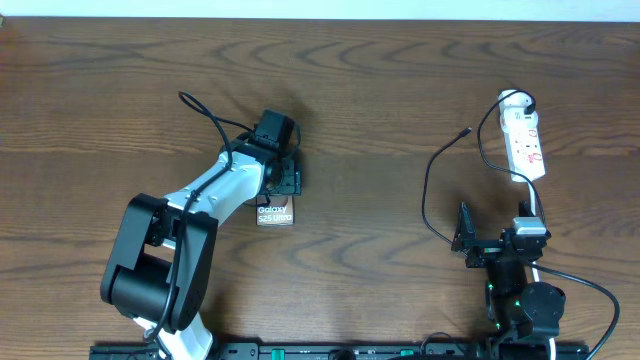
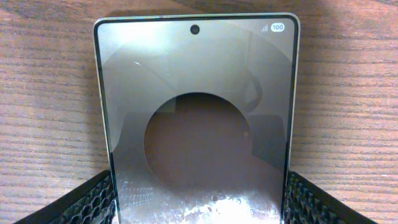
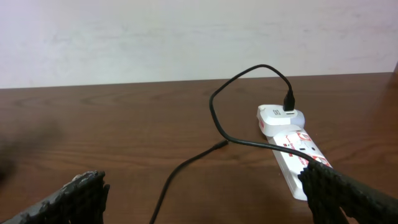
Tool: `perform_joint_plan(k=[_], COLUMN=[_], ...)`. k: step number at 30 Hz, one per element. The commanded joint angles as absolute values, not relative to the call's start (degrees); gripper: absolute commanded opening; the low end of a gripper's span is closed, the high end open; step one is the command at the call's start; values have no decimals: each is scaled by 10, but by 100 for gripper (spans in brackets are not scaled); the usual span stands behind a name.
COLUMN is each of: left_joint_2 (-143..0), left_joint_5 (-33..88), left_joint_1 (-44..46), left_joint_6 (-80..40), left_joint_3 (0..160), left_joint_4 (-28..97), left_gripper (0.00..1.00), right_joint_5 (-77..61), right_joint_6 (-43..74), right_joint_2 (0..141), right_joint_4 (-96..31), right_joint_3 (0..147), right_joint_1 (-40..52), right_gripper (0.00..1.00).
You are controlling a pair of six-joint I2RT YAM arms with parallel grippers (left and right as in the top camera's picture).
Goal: Plug charger to phone and switch on socket
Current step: 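Lower the left gripper and grasp the phone's bottom edge, then lift the phone with the left gripper and tilt it upright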
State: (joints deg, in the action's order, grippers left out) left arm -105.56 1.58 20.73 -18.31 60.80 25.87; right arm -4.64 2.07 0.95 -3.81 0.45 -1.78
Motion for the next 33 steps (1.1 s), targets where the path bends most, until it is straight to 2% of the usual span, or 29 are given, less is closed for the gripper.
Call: perform_joint_plan(k=[1, 17, 33], left_joint_2=[-1042, -933, -881], left_joint_5=[45, 63, 217], left_joint_1=[210, 210, 209], left_joint_6=[-205, -233, -272], left_joint_3=[610, 610, 610], left_joint_4=[270, 302, 312], left_gripper=[61, 61, 60], right_joint_5=[-44, -44, -44], right_joint_6=[12, 12, 12], right_joint_2=[4, 4, 4], right_joint_4=[-40, -40, -40], right_joint_3=[3, 3, 3], right_joint_1=[-15, -15, -15], right_gripper=[99, 99, 99])
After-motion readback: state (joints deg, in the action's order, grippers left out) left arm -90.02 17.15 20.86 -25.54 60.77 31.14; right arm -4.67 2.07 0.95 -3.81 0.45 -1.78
